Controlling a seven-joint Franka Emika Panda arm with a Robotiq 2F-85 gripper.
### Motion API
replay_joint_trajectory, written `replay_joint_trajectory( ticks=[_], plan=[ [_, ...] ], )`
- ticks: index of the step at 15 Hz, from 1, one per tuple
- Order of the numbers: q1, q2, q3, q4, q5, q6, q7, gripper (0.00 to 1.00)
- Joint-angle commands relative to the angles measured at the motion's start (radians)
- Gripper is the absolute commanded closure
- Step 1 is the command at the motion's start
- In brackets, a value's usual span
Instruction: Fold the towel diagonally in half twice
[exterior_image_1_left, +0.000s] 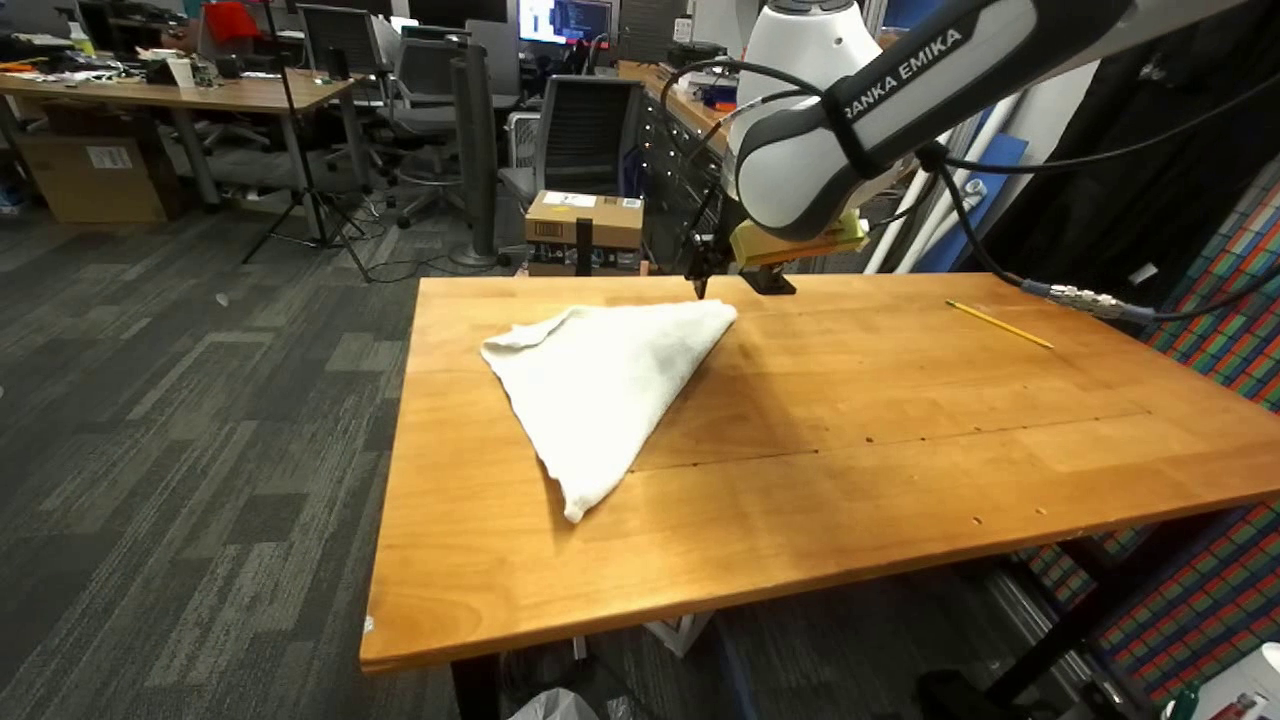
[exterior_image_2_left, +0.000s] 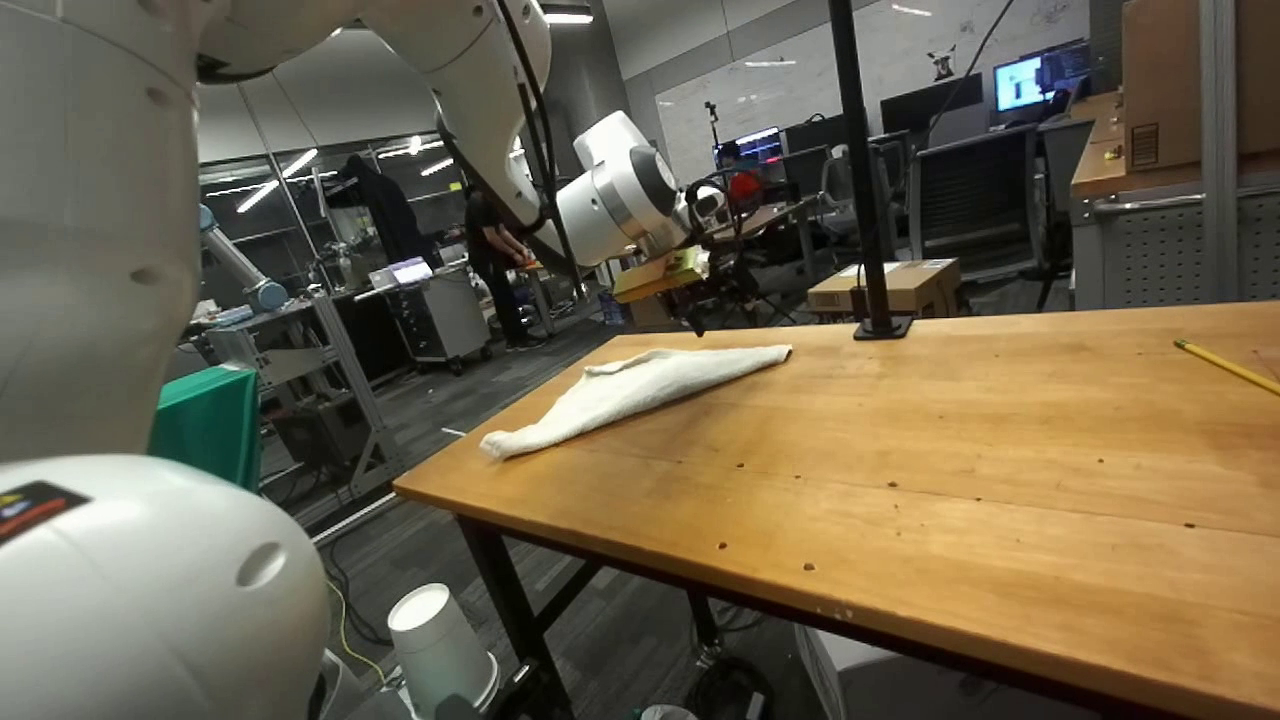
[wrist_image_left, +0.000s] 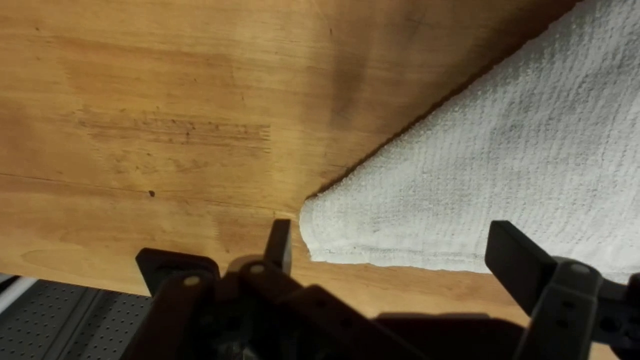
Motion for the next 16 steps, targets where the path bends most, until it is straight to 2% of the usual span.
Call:
replay_joint_trajectory(
  ticks=[1, 9, 16],
  plan=[
    [0.026, 0.077, -0.011, 0.094, 0.018, 0.014, 0.033, 0.0],
    [0.053, 0.222, -0.07, 0.288, 0.005, -0.002, 0.021, 0.0],
    [0.032, 0.307, -0.122, 0.333, 0.027, -0.006, 0.019, 0.0]
  ],
)
